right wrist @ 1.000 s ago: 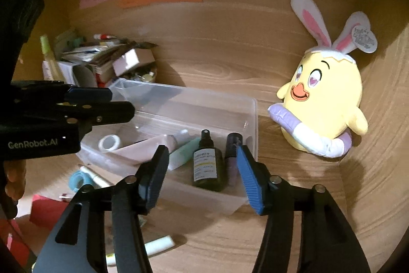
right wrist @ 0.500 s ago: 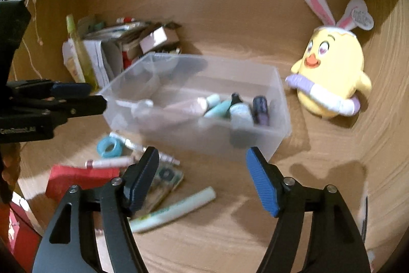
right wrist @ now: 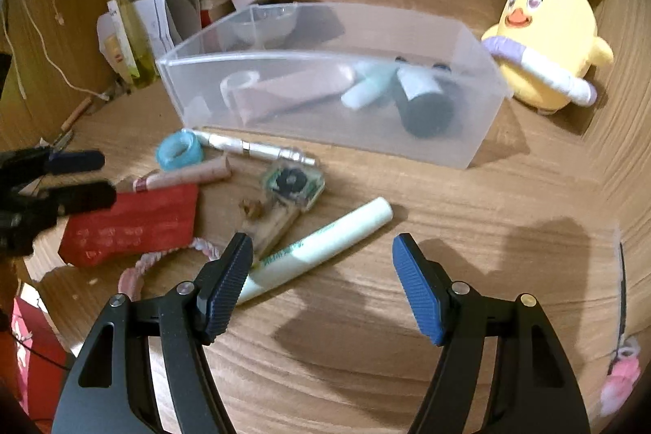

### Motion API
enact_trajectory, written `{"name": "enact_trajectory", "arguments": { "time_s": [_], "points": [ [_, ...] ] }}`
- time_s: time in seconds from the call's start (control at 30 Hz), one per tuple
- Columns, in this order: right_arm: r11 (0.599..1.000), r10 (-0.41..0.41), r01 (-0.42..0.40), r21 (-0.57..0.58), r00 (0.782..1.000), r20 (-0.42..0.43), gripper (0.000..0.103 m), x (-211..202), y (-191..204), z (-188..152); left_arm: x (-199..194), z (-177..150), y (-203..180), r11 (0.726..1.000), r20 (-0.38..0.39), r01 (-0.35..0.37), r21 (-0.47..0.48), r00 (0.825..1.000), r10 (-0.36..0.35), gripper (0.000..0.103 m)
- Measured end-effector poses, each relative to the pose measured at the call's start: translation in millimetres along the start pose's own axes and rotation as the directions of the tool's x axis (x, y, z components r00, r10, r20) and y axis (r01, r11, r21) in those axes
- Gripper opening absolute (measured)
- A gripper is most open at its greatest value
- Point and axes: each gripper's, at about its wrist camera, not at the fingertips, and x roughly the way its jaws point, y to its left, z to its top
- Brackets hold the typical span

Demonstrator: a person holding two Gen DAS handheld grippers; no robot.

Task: Organize objects
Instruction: 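Open both grippers and withdraw them from the clear box, then grasp the red rectangular box with the left gripper while the right grasps the white-green marker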

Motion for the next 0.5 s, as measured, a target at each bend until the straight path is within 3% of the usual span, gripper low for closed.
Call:
{"name": "enact_trajectory", "arguments": {
  "time_s": [0.37, 0.5],
  "points": [
    [0.999, -0.028, 0.028, 0.026, 1.0, -0.013, 0.067, -4, -6, -15, -7, -26, -4, 1.0, -0.002, 0.013, 0.027, 1.0, -0.013, 0.068],
    [0.999, -0.025, 0.026, 0.035, 1.0, -0.009, 0.053, -9, -10, -18, -12, -33, -10, 0.998, -0.007, 0.033, 0.044, 0.999, -0.032, 0.069]
  ]
}}
